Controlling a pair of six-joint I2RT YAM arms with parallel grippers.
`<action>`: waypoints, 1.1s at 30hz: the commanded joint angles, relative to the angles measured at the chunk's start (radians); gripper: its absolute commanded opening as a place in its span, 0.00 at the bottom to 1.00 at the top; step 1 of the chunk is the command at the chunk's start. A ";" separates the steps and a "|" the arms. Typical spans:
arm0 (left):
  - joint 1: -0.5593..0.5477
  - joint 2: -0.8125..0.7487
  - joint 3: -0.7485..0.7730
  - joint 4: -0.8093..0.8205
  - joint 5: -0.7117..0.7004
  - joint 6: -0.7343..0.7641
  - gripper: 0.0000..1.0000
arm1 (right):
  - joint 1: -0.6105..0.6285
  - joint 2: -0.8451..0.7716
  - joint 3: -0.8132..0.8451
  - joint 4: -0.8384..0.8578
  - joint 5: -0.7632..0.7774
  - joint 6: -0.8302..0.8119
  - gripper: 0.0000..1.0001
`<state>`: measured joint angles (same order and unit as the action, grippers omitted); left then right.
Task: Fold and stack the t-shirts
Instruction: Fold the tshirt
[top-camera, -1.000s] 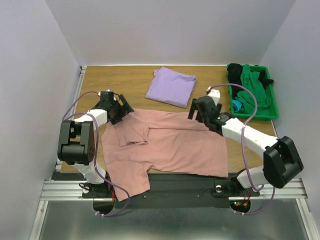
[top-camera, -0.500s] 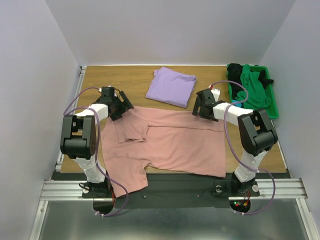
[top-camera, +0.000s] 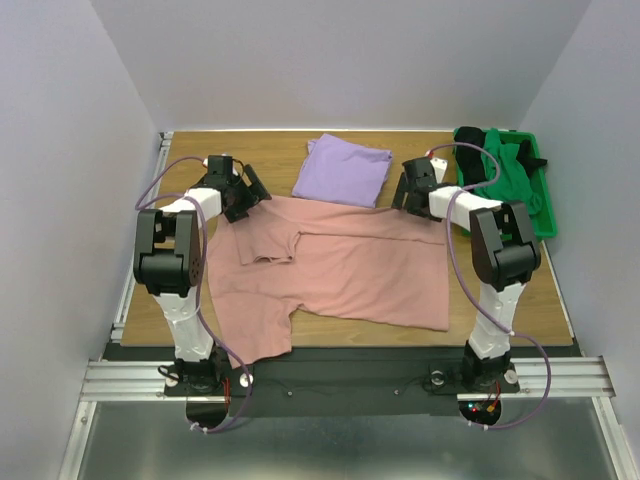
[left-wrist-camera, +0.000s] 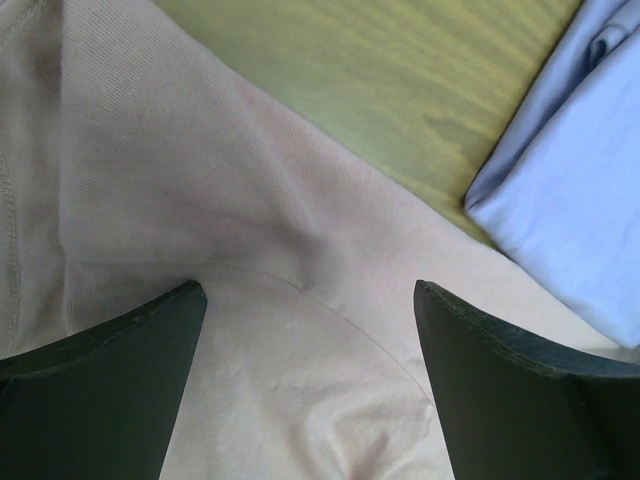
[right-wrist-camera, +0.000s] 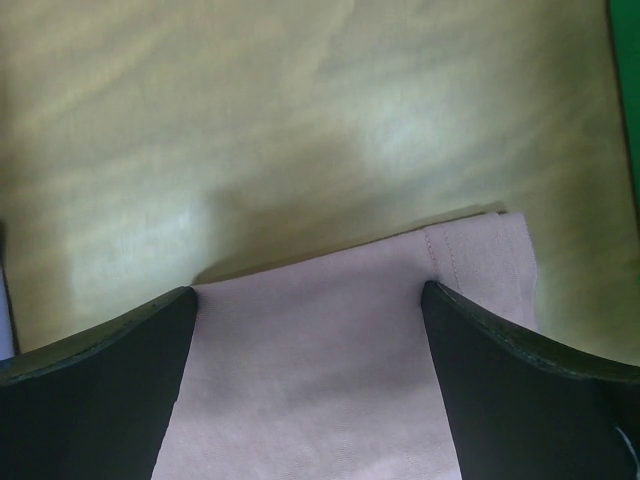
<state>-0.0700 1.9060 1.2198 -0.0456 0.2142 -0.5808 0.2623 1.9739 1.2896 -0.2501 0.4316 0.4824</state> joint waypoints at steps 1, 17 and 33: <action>0.004 0.085 0.046 -0.060 0.013 0.029 0.98 | -0.049 0.085 0.082 -0.009 0.025 -0.054 1.00; -0.013 0.220 0.264 -0.108 0.039 0.036 0.98 | -0.130 0.226 0.277 -0.011 -0.027 -0.131 1.00; -0.037 -0.234 -0.004 -0.155 -0.024 0.007 0.98 | -0.127 -0.220 0.065 -0.017 -0.261 -0.110 1.00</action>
<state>-0.0898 1.8874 1.3380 -0.1783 0.2268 -0.5610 0.1387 1.9308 1.4322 -0.2810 0.2832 0.3435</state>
